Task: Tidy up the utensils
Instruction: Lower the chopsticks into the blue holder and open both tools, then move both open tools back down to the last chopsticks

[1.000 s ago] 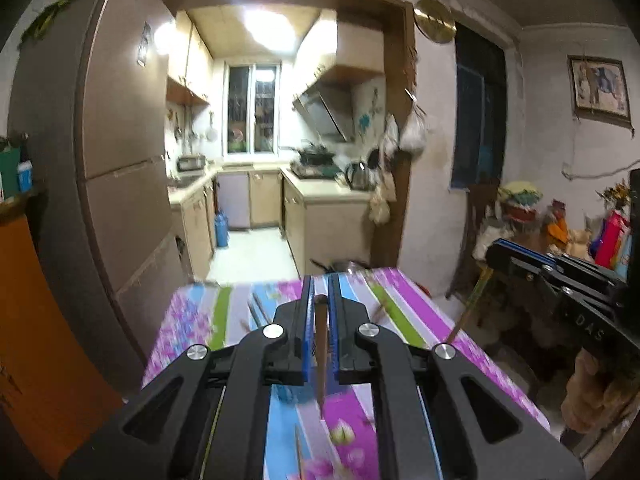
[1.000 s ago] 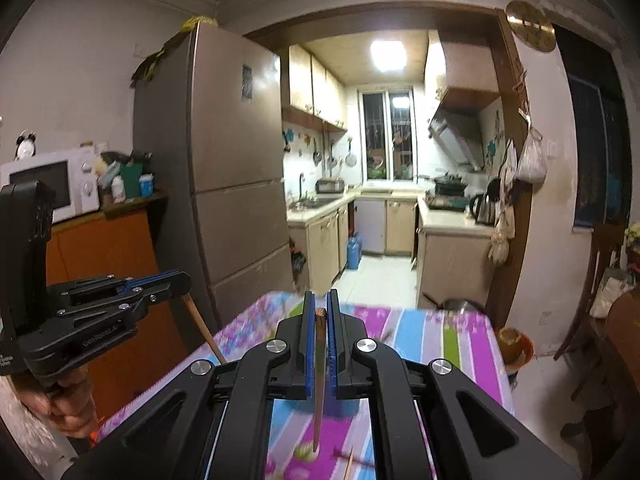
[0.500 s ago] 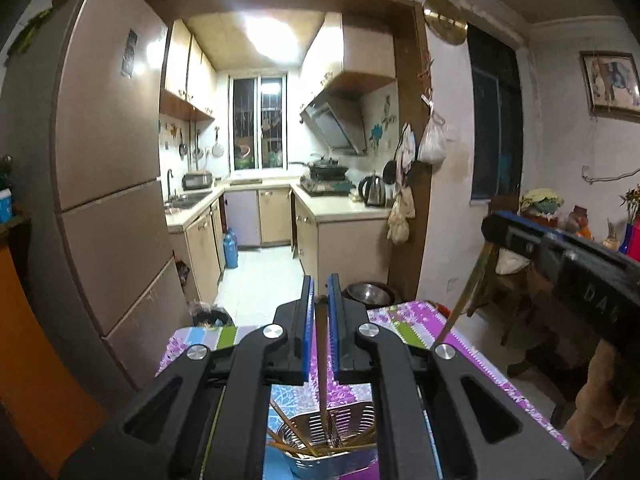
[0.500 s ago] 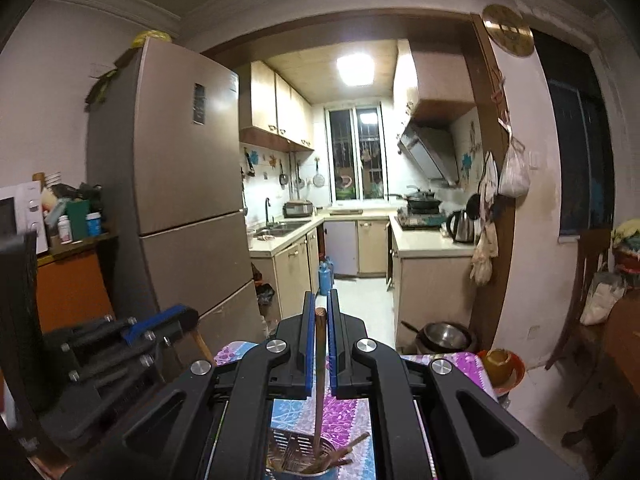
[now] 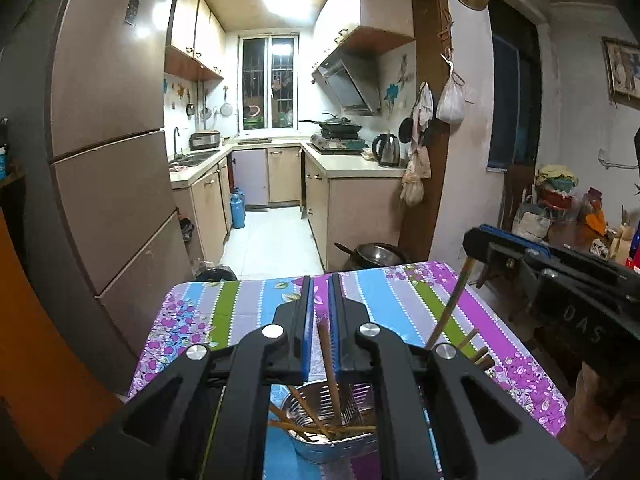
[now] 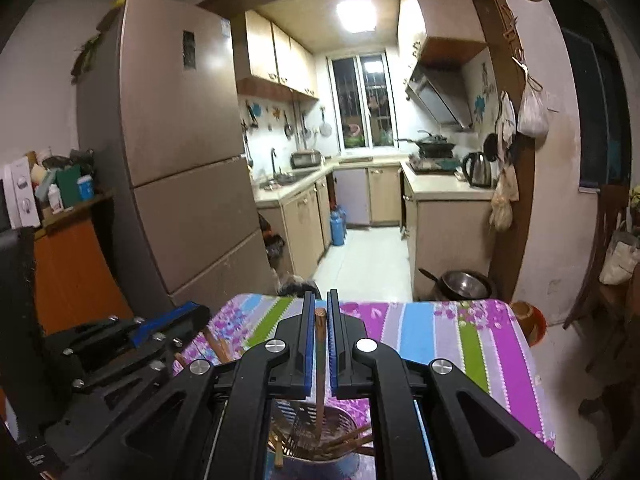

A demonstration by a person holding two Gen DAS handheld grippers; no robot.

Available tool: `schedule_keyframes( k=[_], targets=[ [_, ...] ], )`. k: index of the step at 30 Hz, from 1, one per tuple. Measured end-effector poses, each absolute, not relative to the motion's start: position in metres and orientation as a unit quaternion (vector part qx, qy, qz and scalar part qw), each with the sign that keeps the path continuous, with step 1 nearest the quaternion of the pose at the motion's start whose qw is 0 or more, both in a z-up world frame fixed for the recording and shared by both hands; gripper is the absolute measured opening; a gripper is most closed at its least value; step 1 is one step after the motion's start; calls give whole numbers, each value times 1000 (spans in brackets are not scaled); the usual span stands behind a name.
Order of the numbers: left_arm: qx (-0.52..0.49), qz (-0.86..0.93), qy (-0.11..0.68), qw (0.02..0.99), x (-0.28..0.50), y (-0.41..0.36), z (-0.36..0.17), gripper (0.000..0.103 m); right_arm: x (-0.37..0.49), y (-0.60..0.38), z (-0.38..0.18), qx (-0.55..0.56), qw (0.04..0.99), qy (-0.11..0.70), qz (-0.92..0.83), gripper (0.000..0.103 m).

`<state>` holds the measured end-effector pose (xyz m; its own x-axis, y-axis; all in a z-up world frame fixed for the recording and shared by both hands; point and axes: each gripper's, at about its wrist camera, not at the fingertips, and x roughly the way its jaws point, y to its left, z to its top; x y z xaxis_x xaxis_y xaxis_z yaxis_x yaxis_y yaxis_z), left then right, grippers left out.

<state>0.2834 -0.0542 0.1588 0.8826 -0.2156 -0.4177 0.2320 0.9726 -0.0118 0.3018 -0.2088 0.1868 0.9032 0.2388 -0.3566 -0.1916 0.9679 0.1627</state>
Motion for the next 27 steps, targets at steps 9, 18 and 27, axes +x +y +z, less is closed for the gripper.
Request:
schedule_keyframes(
  k=[9,18,27],
  targets=[
    [13,-105,164,981,244,-42,194,6,266,-220,210,62,979,163,108,7],
    [49,-80,96,991,134,-8,209,7,162,-258,215,40,980,153,119,7],
    [96,-57,115,987,35,38,152,34,14,-287,142,-29,980,173,95,7]
  ],
)
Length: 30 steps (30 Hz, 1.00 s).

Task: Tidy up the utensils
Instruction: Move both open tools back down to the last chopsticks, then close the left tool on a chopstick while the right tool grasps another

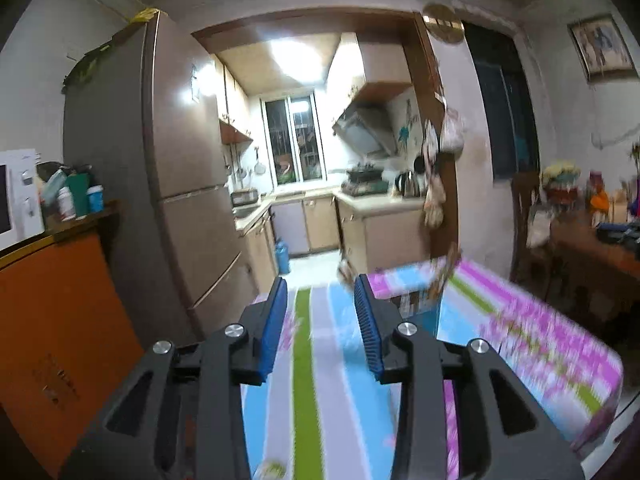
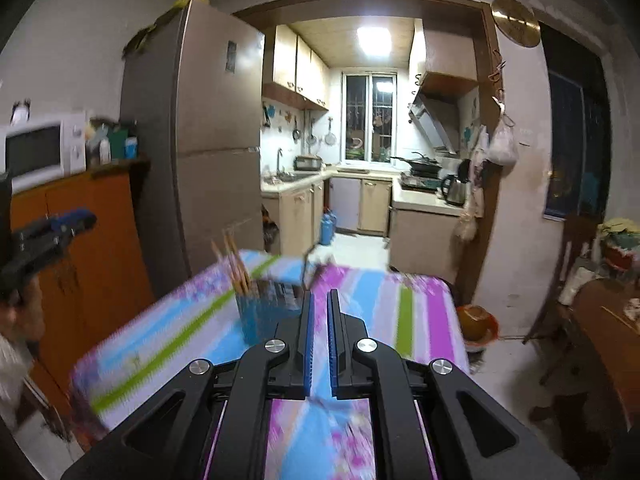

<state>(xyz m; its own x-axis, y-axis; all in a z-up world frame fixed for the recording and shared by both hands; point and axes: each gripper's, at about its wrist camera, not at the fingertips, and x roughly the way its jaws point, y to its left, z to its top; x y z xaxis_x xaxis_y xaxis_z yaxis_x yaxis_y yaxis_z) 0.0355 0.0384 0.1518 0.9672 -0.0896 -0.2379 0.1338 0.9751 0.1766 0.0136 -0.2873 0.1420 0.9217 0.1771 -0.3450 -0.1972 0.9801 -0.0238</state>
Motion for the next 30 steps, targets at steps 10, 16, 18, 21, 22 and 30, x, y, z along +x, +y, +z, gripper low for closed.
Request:
schedule_keyframes(
  k=[10,16,18,21,22,30],
  targets=[
    [114,-56,221,967,-11,24,-4,43,-56,-273,-6,-34,970,237,52,15],
    [147,-53,233,960,-27,-5,-61,43,-56,-246,-55,-10,966,251,61,30],
    [140,-59,240,959,-26,-8,-70,43,-58,-236,-68,-9,968,243,57,36],
    [132,-58,249,958,-21,-13,-85,43,-61,-222,-81,-18,971,230,57,46],
    [133,-59,251,957,-21,-14,-89,43,-60,-218,-85,-25,971,230,55,46],
    [100,-75,262,957,-10,-13,-106,43,-47,-213,-94,-16,972,231,45,46]
  ],
)
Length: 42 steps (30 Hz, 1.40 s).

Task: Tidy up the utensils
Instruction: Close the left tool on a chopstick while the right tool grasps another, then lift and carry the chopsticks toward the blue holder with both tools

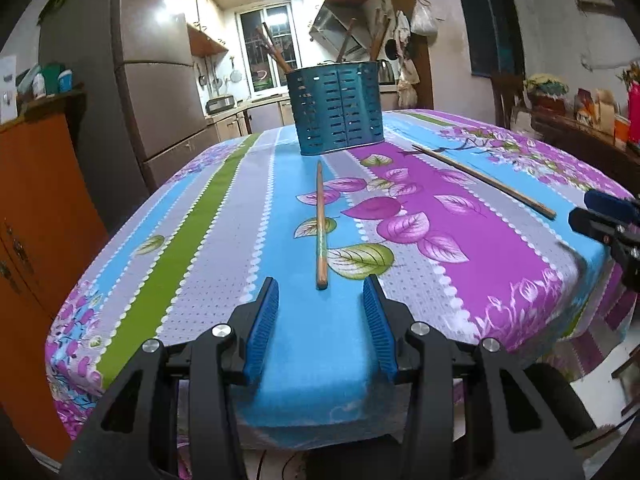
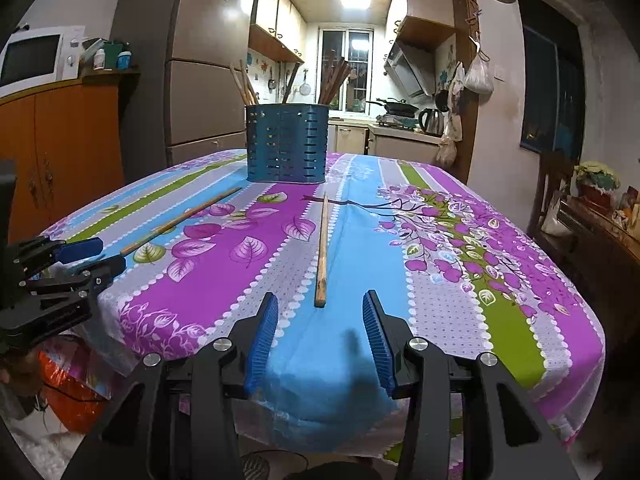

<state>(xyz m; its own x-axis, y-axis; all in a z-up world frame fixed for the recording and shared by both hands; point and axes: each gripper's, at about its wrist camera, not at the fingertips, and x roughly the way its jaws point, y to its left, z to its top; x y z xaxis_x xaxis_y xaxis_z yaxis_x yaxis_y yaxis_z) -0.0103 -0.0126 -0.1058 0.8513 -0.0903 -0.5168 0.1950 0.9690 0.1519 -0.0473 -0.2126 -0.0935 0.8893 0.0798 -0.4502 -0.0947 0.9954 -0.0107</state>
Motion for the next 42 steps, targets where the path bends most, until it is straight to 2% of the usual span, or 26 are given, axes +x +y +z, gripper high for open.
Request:
schedule_keyframes(
  k=[3,6,12,20,29,32,35,42],
  targets=[
    [91,-74,259,959,-7,-12,-107,43,-39,-214,-97,-7,970,237,44,44],
    [88,-78,255,960,-5,-13,-109,42,-28,-214,-104,-6,966,254,39,28],
    [87,-88,242,962,-4,-16,-110,34,-18,-212,-106,-3,967,251,42,20],
    [80,-103,223,966,-7,-18,-115,20,-11,-210,-109,-1,968,247,39,19],
    [54,-116,230,965,1,-13,-113,19,-10,-209,-108,3,968,250,30,19],
    [52,-119,231,964,1,-12,-113,16,-10,-208,-108,6,968,249,29,17],
    [48,-115,231,965,2,-8,-114,6,-12,-206,-109,4,969,246,29,11],
    [44,-117,235,964,-1,-6,-112,5,-19,-206,-109,15,969,247,26,8]
  ],
)
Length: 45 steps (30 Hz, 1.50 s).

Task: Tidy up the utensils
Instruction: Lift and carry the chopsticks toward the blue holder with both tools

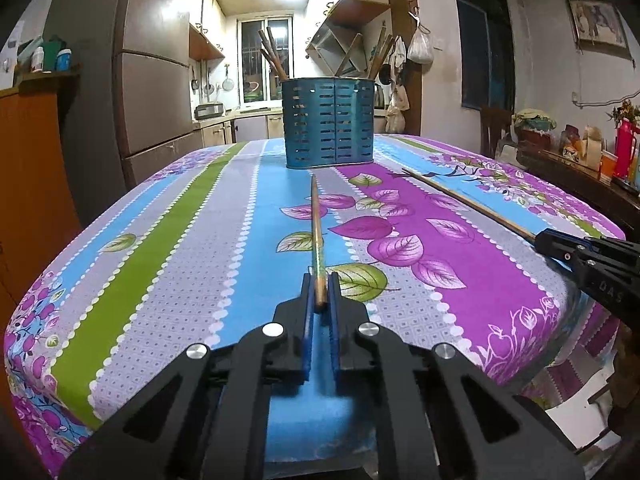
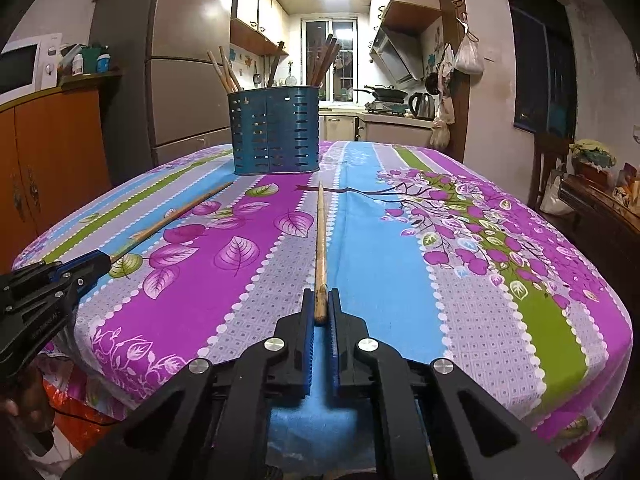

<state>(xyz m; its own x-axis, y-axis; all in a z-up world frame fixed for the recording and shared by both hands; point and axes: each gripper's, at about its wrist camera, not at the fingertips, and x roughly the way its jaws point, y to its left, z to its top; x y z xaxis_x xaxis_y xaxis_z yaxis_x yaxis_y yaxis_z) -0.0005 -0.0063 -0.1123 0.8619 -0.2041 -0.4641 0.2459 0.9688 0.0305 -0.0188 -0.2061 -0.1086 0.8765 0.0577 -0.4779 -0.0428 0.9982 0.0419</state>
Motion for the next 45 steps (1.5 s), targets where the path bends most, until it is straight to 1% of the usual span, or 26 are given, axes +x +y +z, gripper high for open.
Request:
schedule_keyframes(
  k=[5,12,20,25,31,39,45],
  targets=[
    [39,-116,248,961,-4,-2,-107,5,-30,-205,-102,2,969,247,30,8],
    [42,-116,227,966,-23,5,-80,5,-55,-199,-66,-58,979,193,27,8],
    [36,-125,171,977,-44,9,-27,5,-70,-204,-4,-68,989,125,45,8],
    [24,-136,159,978,-39,9,7,5,-65,-213,38,-63,991,97,62,8],
    [27,-153,164,974,-23,7,48,5,-47,-223,76,-50,990,96,86,8],
    [6,-184,237,954,16,8,83,5,-16,-228,109,-16,982,135,130,8],
    [5,-195,247,949,29,8,108,5,2,-222,128,-4,975,159,155,8]
  ],
)
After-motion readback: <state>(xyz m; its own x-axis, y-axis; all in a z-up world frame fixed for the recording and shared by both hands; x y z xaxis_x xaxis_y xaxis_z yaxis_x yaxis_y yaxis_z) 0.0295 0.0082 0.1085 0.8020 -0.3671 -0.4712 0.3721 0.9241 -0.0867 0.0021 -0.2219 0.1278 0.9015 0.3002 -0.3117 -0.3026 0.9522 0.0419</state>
